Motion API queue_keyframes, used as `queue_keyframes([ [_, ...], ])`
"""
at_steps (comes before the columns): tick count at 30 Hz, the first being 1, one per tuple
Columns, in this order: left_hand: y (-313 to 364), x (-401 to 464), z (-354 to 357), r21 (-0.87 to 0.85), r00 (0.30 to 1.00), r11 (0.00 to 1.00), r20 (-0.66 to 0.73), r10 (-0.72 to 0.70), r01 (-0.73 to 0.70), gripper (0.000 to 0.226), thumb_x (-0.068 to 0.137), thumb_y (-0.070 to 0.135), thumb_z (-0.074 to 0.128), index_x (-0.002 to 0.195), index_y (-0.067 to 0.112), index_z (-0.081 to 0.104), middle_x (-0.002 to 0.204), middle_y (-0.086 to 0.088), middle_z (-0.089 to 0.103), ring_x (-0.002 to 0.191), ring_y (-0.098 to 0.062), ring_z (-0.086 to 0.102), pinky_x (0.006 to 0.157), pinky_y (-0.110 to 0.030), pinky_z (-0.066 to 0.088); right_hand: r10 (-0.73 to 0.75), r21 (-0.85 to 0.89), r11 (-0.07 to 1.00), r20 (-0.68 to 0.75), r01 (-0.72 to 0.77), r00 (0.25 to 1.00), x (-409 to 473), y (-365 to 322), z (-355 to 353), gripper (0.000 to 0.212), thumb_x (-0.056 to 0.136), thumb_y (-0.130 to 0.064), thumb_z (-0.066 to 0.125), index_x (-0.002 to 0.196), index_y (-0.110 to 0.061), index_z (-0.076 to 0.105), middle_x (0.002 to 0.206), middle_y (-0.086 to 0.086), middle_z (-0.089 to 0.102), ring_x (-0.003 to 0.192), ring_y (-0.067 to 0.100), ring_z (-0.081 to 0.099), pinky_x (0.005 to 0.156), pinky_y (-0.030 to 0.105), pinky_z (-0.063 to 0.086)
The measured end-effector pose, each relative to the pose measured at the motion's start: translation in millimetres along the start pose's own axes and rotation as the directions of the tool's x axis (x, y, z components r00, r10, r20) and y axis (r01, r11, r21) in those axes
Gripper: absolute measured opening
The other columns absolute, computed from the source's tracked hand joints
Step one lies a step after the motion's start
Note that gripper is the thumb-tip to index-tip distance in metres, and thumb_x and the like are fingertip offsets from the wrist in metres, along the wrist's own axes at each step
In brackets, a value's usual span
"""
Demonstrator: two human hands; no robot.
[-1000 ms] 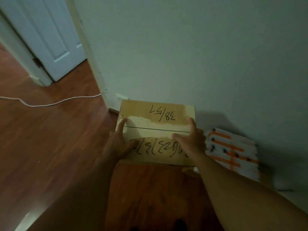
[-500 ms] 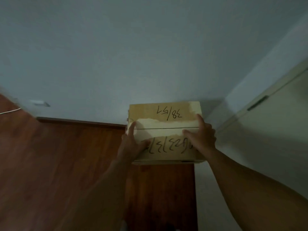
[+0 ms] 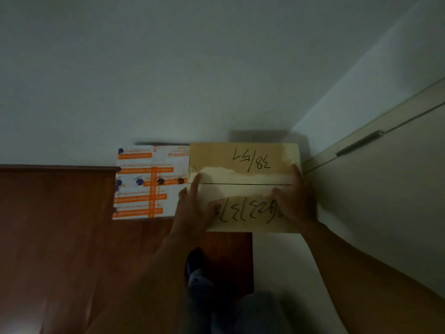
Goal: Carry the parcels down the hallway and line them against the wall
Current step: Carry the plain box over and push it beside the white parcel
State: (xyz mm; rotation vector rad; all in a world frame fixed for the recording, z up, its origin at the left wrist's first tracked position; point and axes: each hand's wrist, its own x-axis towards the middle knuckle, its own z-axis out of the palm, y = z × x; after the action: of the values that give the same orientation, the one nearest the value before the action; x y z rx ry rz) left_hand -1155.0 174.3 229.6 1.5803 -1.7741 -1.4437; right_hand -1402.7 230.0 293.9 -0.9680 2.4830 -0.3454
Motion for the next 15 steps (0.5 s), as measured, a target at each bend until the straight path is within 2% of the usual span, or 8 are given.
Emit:
queue_keyframes([
  [4,-14,44,24,0.071,1.000,0.997,0.019,-0.003,0.002,0.092,0.078,0.051,0.072,0.147,0.052,0.011,0.142,-0.008,0.032,0.108,-0.016,0.042,0.061,-0.013,0.037,0.076,-0.002,0.997,-0.004,-0.076,0.997,40,17,31,0.085,0.081,-0.028,0.060,0.154,-0.032,0.017,0.141,0.020,0.040,0.121,0.040,0.045,0.099,0.054,0.043],
  [8,-44,86,53,0.114,1.000,0.993,0.007,-0.013,0.012,0.093,0.080,0.050,0.072,0.149,0.049,0.009,0.146,-0.009,0.028,0.114,-0.015,0.037,0.065,-0.011,0.035,0.056,-0.049,0.997,-0.022,-0.057,0.998,88,35,67,0.084,0.081,-0.028,0.061,0.155,-0.029,0.020,0.137,0.021,0.042,0.121,0.040,0.043,0.101,0.052,0.040],
  [9,-51,93,60,0.136,1.000,0.991,0.004,-0.005,0.004,0.094,0.081,0.050,0.071,0.150,0.048,0.007,0.147,-0.010,0.027,0.117,-0.018,0.037,0.071,-0.014,0.039,0.044,-0.054,0.998,-0.016,-0.045,0.999,98,41,76,0.084,0.082,-0.029,0.061,0.155,-0.028,0.019,0.138,0.021,0.042,0.123,0.040,0.042,0.102,0.052,0.039],
  [11,-65,102,73,0.204,1.000,0.979,-0.005,0.014,-0.013,0.095,0.083,0.050,0.068,0.153,0.044,0.004,0.150,-0.012,0.022,0.127,-0.029,0.035,0.087,-0.032,0.044,0.007,-0.067,0.998,-0.009,-0.007,1.000,115,52,95,0.082,0.084,-0.030,0.061,0.155,-0.027,0.020,0.141,0.021,0.040,0.126,0.041,0.039,0.104,0.053,0.036],
  [13,-77,111,84,0.291,1.000,0.957,-0.007,-0.007,0.009,0.095,0.085,0.051,0.064,0.154,0.042,0.001,0.154,-0.015,0.013,0.134,-0.038,0.026,0.098,-0.052,0.039,-0.012,-0.054,0.998,0.009,0.013,1.000,127,62,113,0.081,0.085,-0.030,0.061,0.155,-0.027,0.021,0.144,0.021,0.036,0.129,0.041,0.036,0.105,0.053,0.035],
  [15,-88,121,93,0.387,1.000,0.922,-0.021,-0.011,0.018,0.090,0.086,0.053,0.059,0.155,0.039,0.003,0.156,-0.016,0.006,0.137,-0.040,0.018,0.104,-0.060,0.032,-0.015,0.004,1.000,0.040,0.015,0.999,136,71,131,0.080,0.085,-0.028,0.061,0.155,-0.026,0.021,0.148,0.018,0.032,0.132,0.039,0.032,0.106,0.055,0.037],
])
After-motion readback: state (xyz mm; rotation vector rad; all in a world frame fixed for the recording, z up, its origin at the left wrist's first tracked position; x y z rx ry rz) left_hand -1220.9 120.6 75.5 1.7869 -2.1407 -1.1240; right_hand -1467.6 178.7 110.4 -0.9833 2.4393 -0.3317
